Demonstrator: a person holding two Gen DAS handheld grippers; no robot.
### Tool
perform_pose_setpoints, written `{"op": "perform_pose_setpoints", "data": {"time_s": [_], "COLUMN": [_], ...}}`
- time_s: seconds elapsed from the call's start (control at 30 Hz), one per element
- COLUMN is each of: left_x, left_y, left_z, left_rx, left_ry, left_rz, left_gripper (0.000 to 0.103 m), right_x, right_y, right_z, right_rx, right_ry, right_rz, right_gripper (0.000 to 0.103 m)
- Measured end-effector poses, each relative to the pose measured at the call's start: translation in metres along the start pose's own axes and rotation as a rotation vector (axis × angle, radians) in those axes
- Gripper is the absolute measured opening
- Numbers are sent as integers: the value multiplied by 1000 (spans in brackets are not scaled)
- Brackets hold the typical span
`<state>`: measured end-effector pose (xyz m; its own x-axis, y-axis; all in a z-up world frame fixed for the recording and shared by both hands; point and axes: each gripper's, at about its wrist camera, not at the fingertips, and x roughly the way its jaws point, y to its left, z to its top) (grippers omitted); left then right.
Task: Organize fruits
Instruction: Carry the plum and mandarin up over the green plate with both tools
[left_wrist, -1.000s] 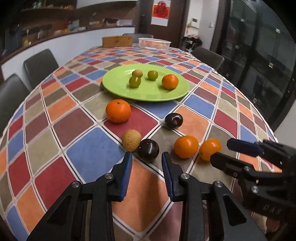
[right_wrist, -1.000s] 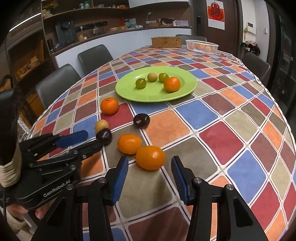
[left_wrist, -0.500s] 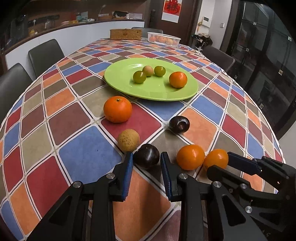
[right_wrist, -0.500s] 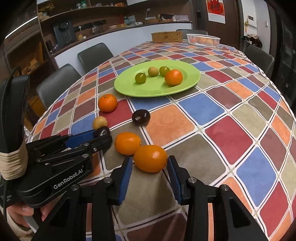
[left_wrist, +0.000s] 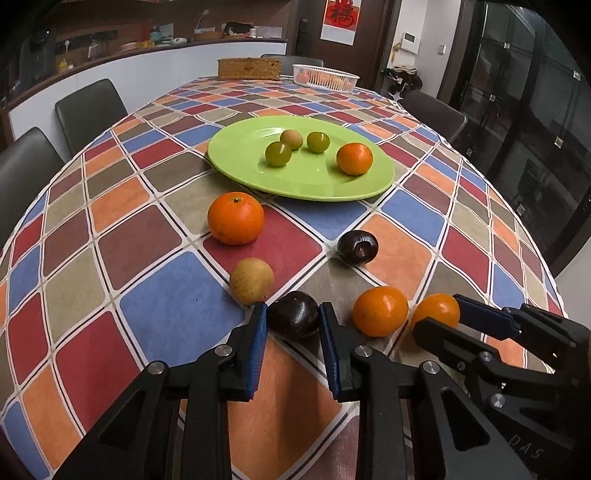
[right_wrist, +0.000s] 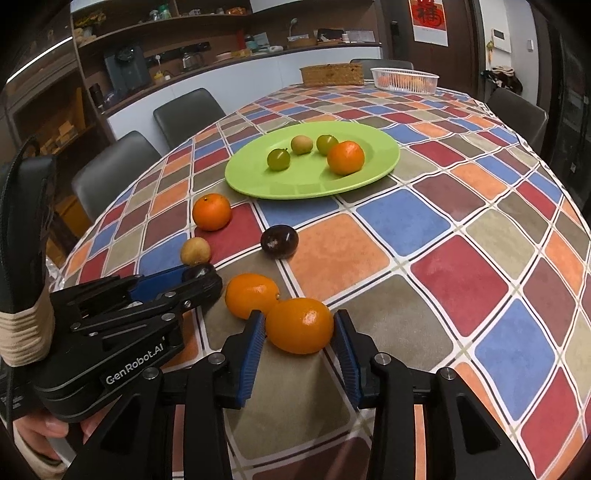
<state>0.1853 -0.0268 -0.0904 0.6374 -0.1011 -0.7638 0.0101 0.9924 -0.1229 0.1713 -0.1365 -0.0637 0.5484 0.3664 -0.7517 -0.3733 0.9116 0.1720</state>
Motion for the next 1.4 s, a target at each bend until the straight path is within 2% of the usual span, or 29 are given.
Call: {"op": "perform_pose_setpoints", "data": {"time_s": [0.27, 0.67, 1.0, 1.4], "left_x": [-18, -53, -69, -59], "left_y": [0, -2, -2, 9], "left_z": [-4, 6, 31, 72], "left_rx": [25, 94, 151, 183], "left_ry": [-28, -118, -189, -207], "left_rz": [-17, -33, -46, -60], "left_gripper": [28, 28, 28, 28], "right_x": [-12, -37, -52, -42], "right_y": [5, 17, 20, 18], "right_z": [1, 11, 36, 79], "right_rx": [-3, -28, -46, -50], "right_ry": [-21, -84, -162, -205], "right_rz": [1, 1, -13, -6], "right_gripper": [39, 39, 39, 39]}}
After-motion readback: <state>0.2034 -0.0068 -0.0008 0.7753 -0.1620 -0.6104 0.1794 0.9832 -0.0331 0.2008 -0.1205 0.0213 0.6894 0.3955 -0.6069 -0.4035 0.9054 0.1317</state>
